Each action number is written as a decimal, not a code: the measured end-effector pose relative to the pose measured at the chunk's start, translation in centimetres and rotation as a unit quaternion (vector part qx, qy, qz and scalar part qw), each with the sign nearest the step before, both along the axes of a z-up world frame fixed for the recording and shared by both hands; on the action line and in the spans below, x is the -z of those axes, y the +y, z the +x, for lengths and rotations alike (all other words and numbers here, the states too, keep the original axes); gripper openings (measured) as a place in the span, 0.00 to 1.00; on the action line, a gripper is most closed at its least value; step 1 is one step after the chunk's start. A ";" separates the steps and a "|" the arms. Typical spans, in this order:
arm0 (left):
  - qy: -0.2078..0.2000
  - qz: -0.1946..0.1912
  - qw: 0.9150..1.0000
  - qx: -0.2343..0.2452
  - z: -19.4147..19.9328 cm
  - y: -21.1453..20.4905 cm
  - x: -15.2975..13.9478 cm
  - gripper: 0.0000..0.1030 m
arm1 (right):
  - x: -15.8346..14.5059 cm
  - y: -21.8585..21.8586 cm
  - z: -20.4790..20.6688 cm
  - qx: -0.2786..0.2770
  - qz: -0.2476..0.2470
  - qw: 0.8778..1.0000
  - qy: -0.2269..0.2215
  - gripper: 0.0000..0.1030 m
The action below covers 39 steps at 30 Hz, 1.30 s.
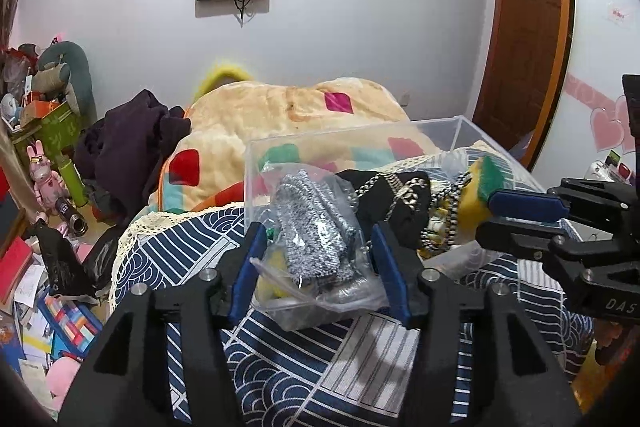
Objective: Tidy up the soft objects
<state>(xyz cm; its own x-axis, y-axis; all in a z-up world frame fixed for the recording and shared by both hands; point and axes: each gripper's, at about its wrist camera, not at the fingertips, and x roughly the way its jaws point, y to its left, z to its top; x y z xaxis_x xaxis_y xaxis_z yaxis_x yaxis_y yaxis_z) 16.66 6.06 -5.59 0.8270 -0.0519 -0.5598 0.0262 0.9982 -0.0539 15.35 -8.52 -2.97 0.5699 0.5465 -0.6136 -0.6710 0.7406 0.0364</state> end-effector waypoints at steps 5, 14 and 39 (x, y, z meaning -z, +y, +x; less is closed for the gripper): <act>-0.007 -0.003 1.000 0.004 -1.5 -0.1 -0.5 0.57 | -0.4 -1.2 -1.3 0.002 0.010 1.000 -0.007 0.35; -0.075 0.004 0.997 0.009 -6.1 -1.6 -3.6 0.65 | -3.7 -3.8 -4.3 0.035 0.052 0.995 -0.072 0.48; -0.188 -0.007 0.982 -0.002 -14.4 -4.5 -5.2 0.96 | -4.7 -6.0 -10.5 0.083 0.103 0.974 -0.186 0.97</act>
<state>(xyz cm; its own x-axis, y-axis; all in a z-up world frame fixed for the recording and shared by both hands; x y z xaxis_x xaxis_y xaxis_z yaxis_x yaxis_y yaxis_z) 2.30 1.56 -0.37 0.9753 -0.0545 -0.2142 0.0438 0.9975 -0.0547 4.85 -14.53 1.69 0.8226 0.5180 -0.2346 -0.5381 0.8424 -0.0268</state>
